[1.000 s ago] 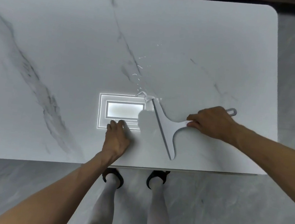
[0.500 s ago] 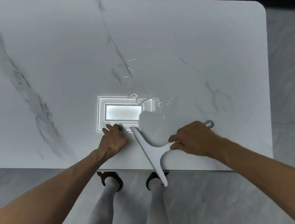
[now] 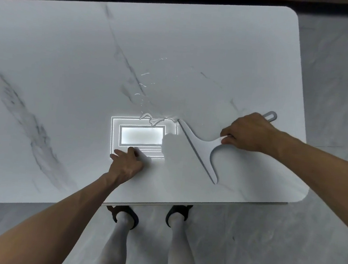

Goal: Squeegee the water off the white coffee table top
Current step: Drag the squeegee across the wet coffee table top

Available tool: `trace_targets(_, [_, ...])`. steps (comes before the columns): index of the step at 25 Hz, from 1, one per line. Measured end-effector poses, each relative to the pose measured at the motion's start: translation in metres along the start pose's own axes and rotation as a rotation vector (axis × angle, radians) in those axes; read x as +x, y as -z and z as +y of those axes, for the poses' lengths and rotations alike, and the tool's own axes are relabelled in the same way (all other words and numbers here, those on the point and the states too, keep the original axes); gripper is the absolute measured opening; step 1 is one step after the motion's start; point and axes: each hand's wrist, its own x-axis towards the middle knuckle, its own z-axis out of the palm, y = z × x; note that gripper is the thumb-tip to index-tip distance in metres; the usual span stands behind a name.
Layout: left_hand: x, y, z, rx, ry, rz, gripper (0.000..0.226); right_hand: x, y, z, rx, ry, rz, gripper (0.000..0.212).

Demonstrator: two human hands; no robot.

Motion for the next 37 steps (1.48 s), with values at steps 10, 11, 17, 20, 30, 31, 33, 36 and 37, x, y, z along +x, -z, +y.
trace_targets(10, [-0.032,0.053,-0.062,-0.709,0.045,0.104,0.014,0.047,0.037,-0.126,0.130,0.399,-0.019,0.039])
trace_targets(11, [-0.028,0.053,-0.077,-0.700,0.060,0.159,0.016,0.061,0.036,-0.150,0.153,0.424,-0.047,0.040])
trace_targets(17, [-0.013,0.059,-0.136,-0.627,0.067,0.287,0.022,0.129,0.039,-0.230,0.142,0.452,-0.140,0.044])
trace_targets(20, [-0.007,0.072,-0.141,-0.595,0.061,0.224,0.037,0.145,0.049,-0.223,0.145,0.414,-0.118,0.040])
trace_targets(30, [0.012,0.078,-0.036,-0.564,-0.069,0.180,0.048,0.147,0.056,-0.035,0.297,-0.016,-0.006,0.034])
trace_targets(31, [0.013,0.077,-0.020,-0.577,-0.066,0.168,0.052,0.138,0.052,-0.015,0.304,-0.040,0.005,0.034])
trace_targets(33, [0.017,0.079,0.015,-0.594,-0.075,0.164,0.040,0.117,0.043,0.024,0.301,-0.085,0.013,0.033])
trace_targets(36, [0.031,0.079,0.051,-0.271,-0.077,0.364,0.030,0.091,0.039,0.071,0.256,-0.114,0.028,0.035])
trace_targets(37, [0.039,0.079,0.059,-0.111,-0.054,0.425,0.044,0.086,0.042,0.082,0.255,-0.113,0.044,0.037])
